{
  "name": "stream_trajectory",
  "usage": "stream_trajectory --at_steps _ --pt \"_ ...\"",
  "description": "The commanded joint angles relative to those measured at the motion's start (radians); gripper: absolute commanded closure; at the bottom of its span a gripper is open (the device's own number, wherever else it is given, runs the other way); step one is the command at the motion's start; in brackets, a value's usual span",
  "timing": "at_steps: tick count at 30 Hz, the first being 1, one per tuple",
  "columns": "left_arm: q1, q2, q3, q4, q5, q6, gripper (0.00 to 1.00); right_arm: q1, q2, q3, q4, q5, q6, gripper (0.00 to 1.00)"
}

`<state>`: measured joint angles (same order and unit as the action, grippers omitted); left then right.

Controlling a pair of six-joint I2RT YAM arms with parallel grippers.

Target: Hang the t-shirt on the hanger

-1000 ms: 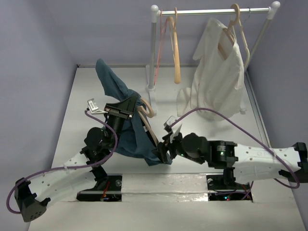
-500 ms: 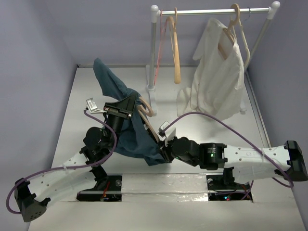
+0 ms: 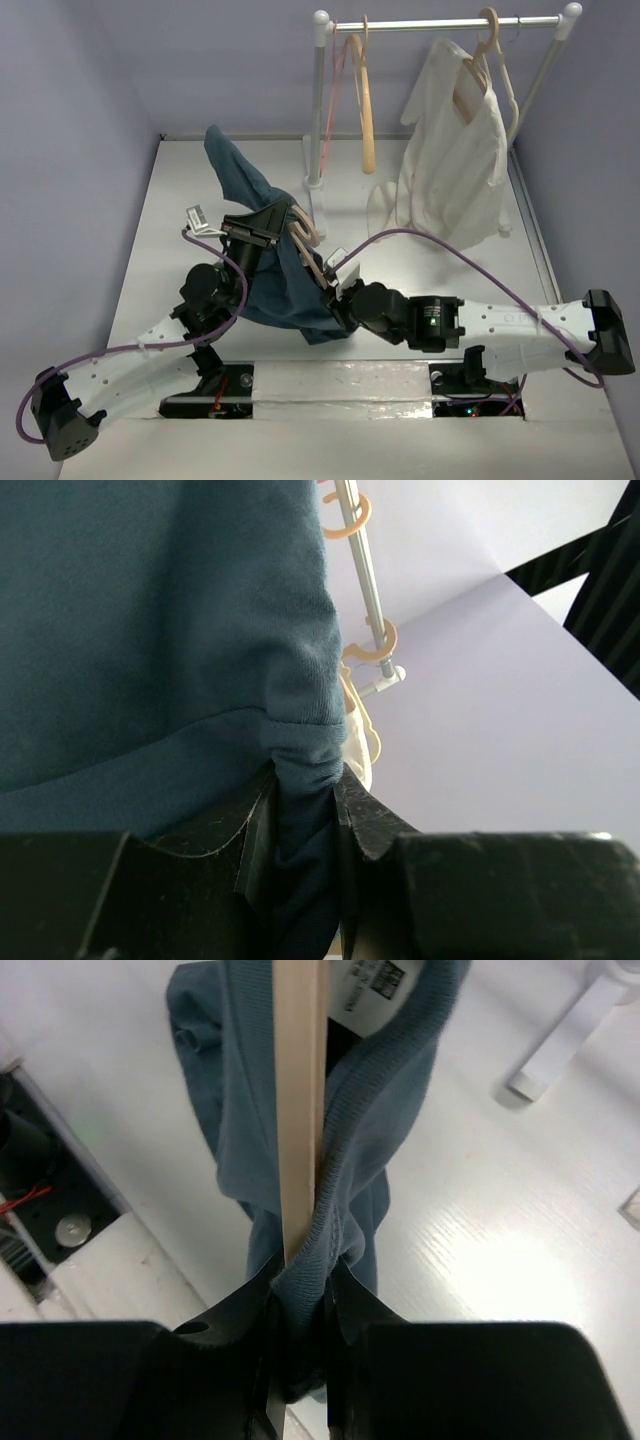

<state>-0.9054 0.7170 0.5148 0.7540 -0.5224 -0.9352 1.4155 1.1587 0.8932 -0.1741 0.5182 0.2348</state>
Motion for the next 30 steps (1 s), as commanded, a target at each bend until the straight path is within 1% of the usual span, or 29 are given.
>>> stream_trajectory --at_steps 1,4,7,11,16,20,21,22,24,25,26,30 --pt "-0.003 -0.010 -0.015 0.068 0.065 -0.048 1.00 -0.006 0.010 0.067 0.133 0.042 -0.049 0.84" --pt "-0.003 -0.017 -0.021 0.067 0.070 -0.057 1.00 -0.033 0.016 0.064 0.163 0.029 -0.054 0.85" --pt "-0.003 -0.011 -0.035 0.065 0.079 -0.079 1.00 -0.058 0.019 0.078 0.226 -0.001 -0.095 0.86" --pt "-0.003 -0.008 -0.050 0.057 0.070 -0.089 1.00 -0.081 0.042 0.147 0.235 -0.023 -0.140 0.86" --pt "-0.003 -0.016 -0.056 0.056 0.067 -0.086 1.00 -0.081 0.071 0.196 0.237 -0.038 -0.157 0.81" --pt "-0.003 -0.027 -0.059 0.050 0.056 -0.080 1.00 -0.081 0.067 0.182 0.237 -0.063 -0.138 0.78" --pt "-0.003 -0.031 -0.056 0.048 0.049 -0.074 1.00 -0.081 0.061 0.181 0.231 -0.054 -0.124 0.75" --pt "-0.003 -0.037 -0.052 0.026 0.041 -0.059 1.00 -0.081 0.050 0.178 0.216 -0.044 -0.106 0.66" --pt "-0.003 -0.056 -0.042 0.019 0.013 -0.045 1.00 -0.081 0.020 0.147 0.179 -0.055 -0.089 0.55" --pt "-0.003 -0.059 -0.041 0.025 0.004 -0.036 1.00 -0.081 -0.013 0.136 0.167 -0.067 -0.081 0.45" --pt "-0.003 -0.062 -0.030 0.024 -0.010 -0.019 1.00 -0.081 -0.025 0.127 0.115 -0.098 -0.056 0.41" --pt "-0.003 -0.056 -0.004 0.024 -0.027 0.010 1.00 -0.081 -0.089 0.086 0.021 -0.153 0.024 0.32"
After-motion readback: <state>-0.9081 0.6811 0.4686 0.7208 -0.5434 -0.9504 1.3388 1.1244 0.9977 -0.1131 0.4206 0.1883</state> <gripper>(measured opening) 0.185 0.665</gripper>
